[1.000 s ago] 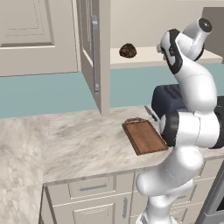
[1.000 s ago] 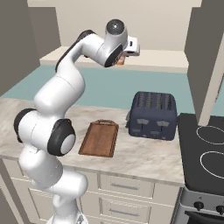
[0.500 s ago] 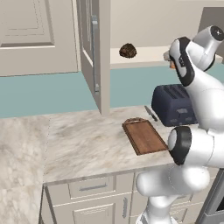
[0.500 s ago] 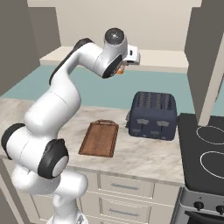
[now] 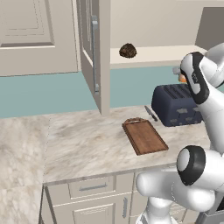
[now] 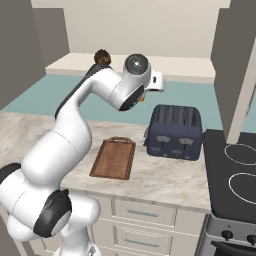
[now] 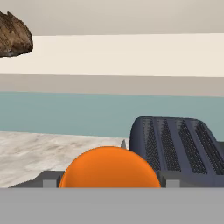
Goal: Pick the bread, place it on the cutting board, pick the jam, place it on the counter, and close the cabinet.
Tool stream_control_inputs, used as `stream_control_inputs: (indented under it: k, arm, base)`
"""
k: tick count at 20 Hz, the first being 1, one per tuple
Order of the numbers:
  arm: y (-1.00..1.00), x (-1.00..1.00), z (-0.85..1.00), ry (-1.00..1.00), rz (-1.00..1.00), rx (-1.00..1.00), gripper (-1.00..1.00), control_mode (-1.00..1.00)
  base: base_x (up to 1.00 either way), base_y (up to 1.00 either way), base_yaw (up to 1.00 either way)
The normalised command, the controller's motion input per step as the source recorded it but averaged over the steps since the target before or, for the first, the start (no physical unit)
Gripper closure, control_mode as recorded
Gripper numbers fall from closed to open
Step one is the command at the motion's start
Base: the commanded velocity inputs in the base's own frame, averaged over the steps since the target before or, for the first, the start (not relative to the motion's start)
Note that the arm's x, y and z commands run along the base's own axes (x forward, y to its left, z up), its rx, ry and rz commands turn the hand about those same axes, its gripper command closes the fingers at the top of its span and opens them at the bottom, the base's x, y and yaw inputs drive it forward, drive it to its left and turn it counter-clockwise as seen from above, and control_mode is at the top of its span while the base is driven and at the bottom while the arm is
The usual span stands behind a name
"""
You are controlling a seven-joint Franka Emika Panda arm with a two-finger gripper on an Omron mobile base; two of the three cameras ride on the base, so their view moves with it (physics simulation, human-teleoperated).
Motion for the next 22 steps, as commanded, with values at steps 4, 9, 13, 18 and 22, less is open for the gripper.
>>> stream_control_inputs:
  k: [4,9,13,18,22]
  arm:
    - [-0.11,-0.41,-0.37,0.00,0.01,-0.02,1.00,-1.00]
    - [-0.12,-0.40,-0.37,0.00,0.01,-0.01,1.00,-1.00]
    - [-0.11,-0.33,-0.36,0.00,0.00,0.00,1.00,-1.00]
    - [-0.19,-0.18,-0.29,0.00,0.00,0.00,1.00,-1.00]
    - [-0.25,-0.01,-0.24,0.00,0.00,0.00,1.00,-1.00]
  base:
    - [0.00,0.00,0.00]
    - [0.00,0.00,0.00]
    - [0.00,0.00,0.00]
    - [0.00,0.00,0.00]
    - [0.00,0.00,0.00]
